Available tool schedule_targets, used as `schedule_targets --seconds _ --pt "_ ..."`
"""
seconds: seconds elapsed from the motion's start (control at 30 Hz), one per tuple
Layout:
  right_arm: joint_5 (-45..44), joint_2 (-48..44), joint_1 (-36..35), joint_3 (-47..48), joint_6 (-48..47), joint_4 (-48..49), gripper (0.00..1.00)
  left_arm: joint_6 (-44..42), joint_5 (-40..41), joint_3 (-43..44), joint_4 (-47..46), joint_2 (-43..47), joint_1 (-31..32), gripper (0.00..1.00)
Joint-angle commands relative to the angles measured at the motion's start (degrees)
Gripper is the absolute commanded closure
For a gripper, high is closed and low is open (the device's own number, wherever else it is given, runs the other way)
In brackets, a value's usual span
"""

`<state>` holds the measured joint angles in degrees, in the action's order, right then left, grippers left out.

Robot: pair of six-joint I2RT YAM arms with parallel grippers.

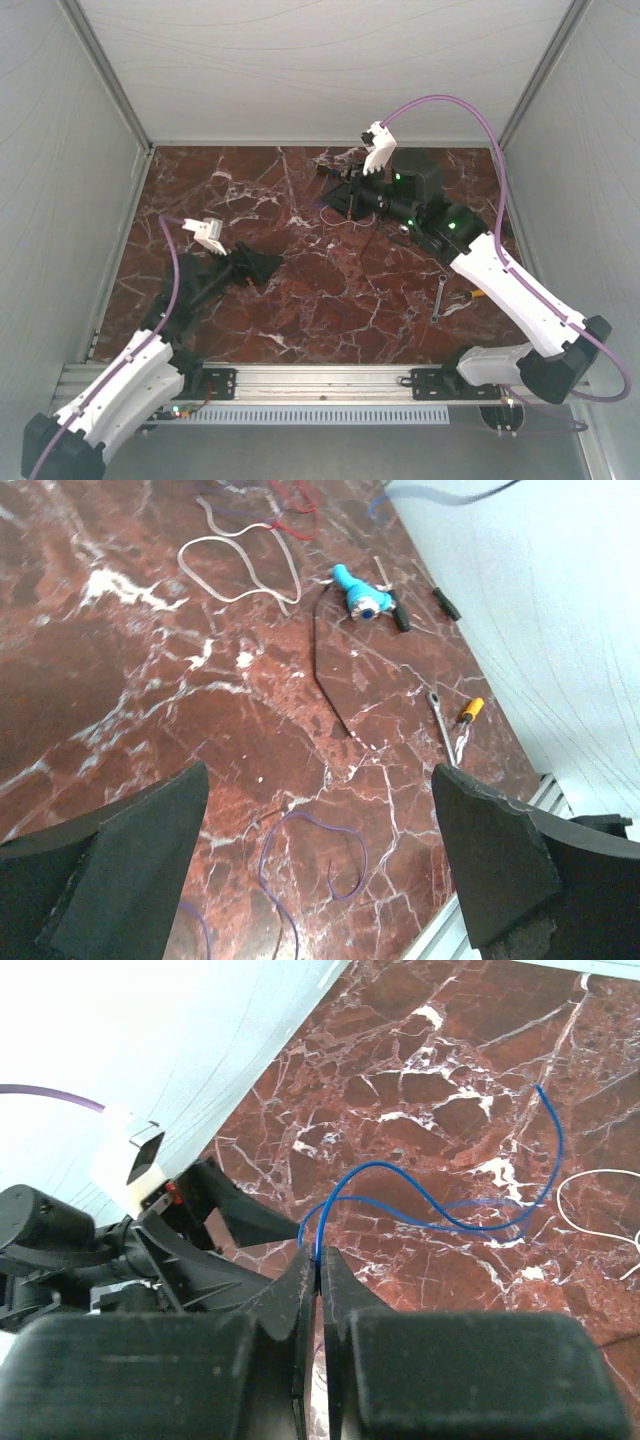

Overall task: Zip-tie the wires
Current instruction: Pick up the cable at the center of the board, then straighten the cable at the center of the board.

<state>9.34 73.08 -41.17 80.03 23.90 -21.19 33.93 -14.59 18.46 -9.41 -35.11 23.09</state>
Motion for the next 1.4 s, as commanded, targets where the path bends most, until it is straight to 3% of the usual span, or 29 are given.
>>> schedule_targets --seconds 0.0,0.27,0.53,0.83,1.13,1.27,1.37 --pt "3.14 -3.06 0.11 -0.16 0.88 -1.45 1.0 -4.32 -3.27 -1.44 -21.41 -3.34 2.04 0.08" --pt "5.83 -5.48 0.07 -0.05 2.92 -1.37 1.0 -11.51 -5.75 -1.16 -35.29 -14.89 7.34 0.12" --pt "6.53 -6.95 0.12 0.21 3.08 -1.72 1.0 -12.28 -7.26 3.14 -42.41 -23.83 8.16 0.26" --pt "7.99 -7.84 0.12 0.48 3.35 -2.13 1.0 -14.36 -8.42 7.42 -47.42 -30.08 9.15 0.32" --pt "8.85 -8.13 0.1 1.26 3.72 -2.48 1.0 -15.11 -8.7 10.01 -49.38 -34.02 9.25 0.6" --pt "9.16 -8.14 0.11 1.44 3.78 -2.74 1.0 -14.95 -7.94 10.64 -49.49 -34.56 9.25 0.62" --pt "9.6 -8.22 0.11 1.53 3.95 -2.8 1.0 -14.99 -7.24 10.96 -49.37 -34.81 9.28 0.56"
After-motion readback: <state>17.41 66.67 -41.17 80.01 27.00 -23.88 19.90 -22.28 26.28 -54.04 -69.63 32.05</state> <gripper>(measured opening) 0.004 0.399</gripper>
